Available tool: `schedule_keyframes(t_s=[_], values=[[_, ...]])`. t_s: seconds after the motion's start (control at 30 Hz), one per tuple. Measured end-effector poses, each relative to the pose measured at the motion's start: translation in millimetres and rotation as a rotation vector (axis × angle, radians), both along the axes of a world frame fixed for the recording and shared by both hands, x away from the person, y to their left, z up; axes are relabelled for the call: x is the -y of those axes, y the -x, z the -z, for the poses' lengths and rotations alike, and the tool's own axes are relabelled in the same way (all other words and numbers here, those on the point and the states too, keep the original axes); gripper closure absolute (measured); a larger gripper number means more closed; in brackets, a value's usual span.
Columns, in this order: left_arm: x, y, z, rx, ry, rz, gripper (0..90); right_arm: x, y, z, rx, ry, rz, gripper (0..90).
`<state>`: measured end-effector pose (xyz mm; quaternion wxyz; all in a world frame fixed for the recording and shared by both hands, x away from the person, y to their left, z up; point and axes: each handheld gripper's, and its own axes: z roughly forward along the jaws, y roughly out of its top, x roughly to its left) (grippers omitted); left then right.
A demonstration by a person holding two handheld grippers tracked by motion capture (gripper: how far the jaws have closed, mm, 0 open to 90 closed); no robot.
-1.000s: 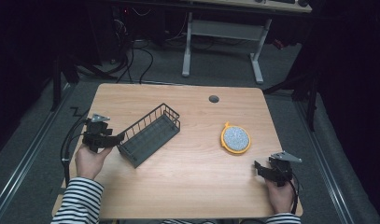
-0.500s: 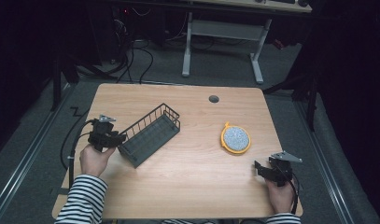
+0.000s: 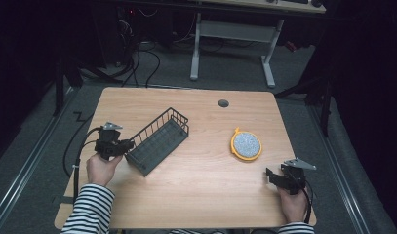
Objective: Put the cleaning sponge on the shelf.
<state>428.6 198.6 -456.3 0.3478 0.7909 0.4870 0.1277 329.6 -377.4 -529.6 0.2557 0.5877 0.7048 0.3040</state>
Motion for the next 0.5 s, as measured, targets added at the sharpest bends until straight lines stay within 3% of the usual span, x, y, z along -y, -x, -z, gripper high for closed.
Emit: schedule_keyframes(t_s=[0.5], values=[[17.2,6.3,0.0,-0.007,0.020,0.058,84.1,-0.2,0.1,0.0,-0.001,-0.001,0.002,32.8]])
